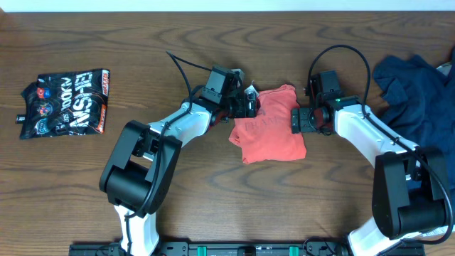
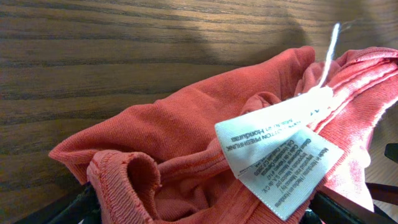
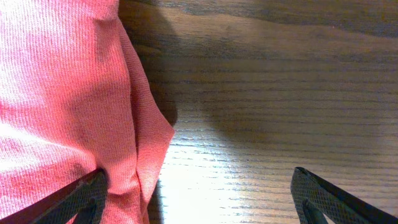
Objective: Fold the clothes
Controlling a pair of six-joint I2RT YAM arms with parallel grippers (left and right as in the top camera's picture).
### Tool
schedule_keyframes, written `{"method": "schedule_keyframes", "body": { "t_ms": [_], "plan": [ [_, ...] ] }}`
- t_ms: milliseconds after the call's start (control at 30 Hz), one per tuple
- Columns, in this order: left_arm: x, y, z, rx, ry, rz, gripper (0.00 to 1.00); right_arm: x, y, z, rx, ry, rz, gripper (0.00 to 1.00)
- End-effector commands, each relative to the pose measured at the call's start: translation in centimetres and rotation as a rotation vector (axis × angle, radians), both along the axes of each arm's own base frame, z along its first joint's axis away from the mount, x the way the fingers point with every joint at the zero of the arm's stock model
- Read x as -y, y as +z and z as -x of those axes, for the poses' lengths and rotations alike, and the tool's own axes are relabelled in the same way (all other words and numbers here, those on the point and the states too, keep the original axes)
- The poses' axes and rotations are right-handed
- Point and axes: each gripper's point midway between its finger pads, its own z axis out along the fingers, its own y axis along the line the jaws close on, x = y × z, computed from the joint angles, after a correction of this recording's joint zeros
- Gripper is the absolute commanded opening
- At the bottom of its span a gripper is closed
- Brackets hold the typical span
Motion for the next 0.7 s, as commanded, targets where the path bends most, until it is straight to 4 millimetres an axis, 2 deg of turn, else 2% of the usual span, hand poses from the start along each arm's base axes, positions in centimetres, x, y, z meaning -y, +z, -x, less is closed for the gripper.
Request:
{"method": "schedule_keyframes", "body": {
  "t_ms": [0, 100, 167, 300, 400, 467, 567, 667],
  "plan": [
    [-0.7, -3.5, 1.7, -0.109, -0.012, -0.011, 0.87, -0.5, 0.3, 0.0, 0.007, 0.019, -0.003, 0.93],
    [0.3, -3.5, 3.0, -0.156, -0.059, 0.036, 0.80, -0.5, 0.3, 0.0, 0.008, 0.019, -0.003, 0.93],
    [1.2, -3.9, 4.2, -0.183, -0.091, 0.040, 0.68, -0.5, 0.3, -0.1, 0.010, 0.019, -0.003, 0.93],
    [3.3, -4.6, 5.9, -0.172, -0.175, 0.021, 0.59, -0.5, 0.4, -0.1, 0.011, 0.018, -0.003, 0.93],
    [4.4, -4.2, 6.1, -0.117, -0.229, 0.024, 0.31, -0.5, 0.3, 0.0, 0.007, 0.019, -0.003, 0.94],
    [4.6, -3.8, 5.4, -0.087, -0.226, 0.039, 0.06, -0.4, 0.4, 0.0, 0.007, 0.018, -0.002, 0.95],
    [3.9, -3.3, 4.0, -0.058, -0.198, 0.053, 0.06, -0.2, 1.4, -0.3, 0.033, 0.012, -0.001, 0.98],
    [1.8, -2.2, 1.9, -0.025, -0.155, 0.056, 0.06, 0.4, 3.6, -0.8, 0.096, -0.004, 0.010, 0.99]
  ]
}}
